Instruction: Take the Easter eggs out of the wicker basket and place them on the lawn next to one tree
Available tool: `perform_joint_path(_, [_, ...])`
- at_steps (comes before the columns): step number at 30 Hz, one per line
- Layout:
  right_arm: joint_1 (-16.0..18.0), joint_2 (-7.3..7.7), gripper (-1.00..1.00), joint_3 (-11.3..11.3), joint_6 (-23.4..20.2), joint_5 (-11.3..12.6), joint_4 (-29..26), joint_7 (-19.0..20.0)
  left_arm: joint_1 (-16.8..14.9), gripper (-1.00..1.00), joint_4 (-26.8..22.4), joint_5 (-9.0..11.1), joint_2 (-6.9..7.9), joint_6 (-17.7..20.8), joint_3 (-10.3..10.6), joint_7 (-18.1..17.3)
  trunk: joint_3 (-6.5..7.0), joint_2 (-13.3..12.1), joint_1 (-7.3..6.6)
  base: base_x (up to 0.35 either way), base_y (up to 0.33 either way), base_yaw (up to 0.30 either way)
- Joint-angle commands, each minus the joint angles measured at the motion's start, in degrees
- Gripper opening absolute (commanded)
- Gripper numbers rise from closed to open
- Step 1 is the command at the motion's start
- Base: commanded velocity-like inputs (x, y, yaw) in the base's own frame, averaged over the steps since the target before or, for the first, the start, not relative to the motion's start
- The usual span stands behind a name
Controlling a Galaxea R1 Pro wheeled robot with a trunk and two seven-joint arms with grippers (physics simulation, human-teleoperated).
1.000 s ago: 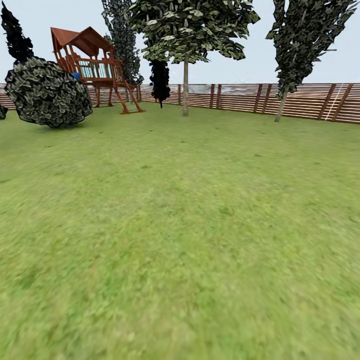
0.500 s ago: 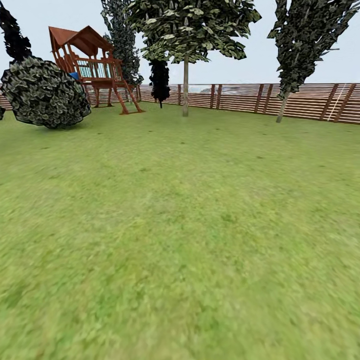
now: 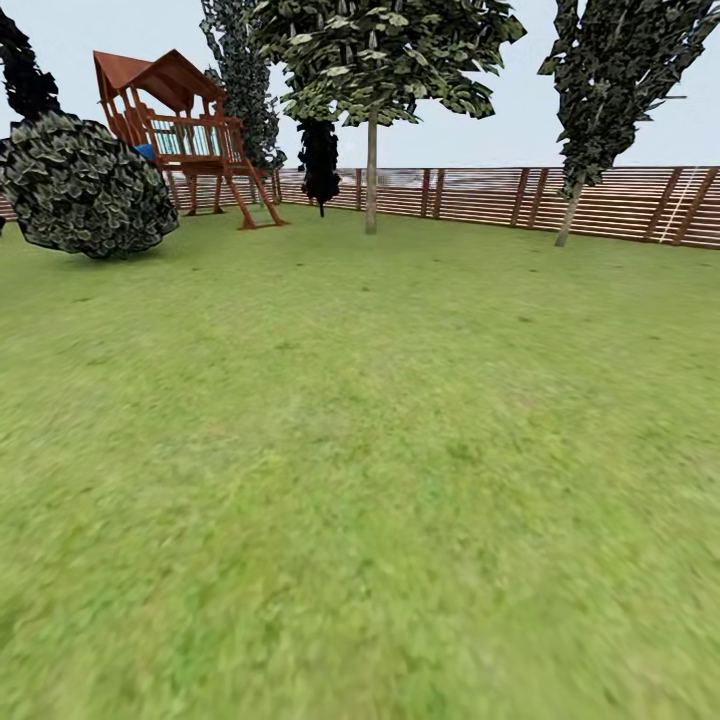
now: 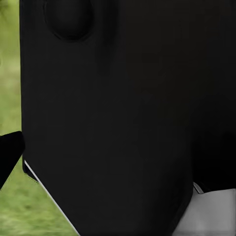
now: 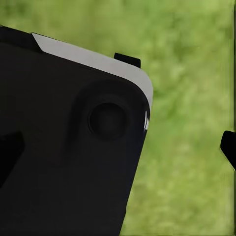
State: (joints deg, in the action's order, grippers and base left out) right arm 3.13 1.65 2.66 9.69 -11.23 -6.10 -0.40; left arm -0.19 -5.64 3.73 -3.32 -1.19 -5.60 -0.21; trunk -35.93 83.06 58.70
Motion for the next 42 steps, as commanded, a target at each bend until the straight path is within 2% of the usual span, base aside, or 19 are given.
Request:
perform_joint_path(1, [0.03,0.02,1.0,0.24,0.15,-0.1,0.04,-0.04,0.0,1.0,0.02,0.4,-0.02,-0.13,-0.27,-0.02,-0.05,0.02,0.03,0.339,0.0,0.0])
perform_joint_path(42, [0.03,0.02,1.0,0.24,0.15,-0.11,0.04,-0.04,-0.03,1.0,0.02,0.38,-0.02,-0.13,-0.21,0.0,-0.05,0.02,0.03,0.339,0.0,0.0])
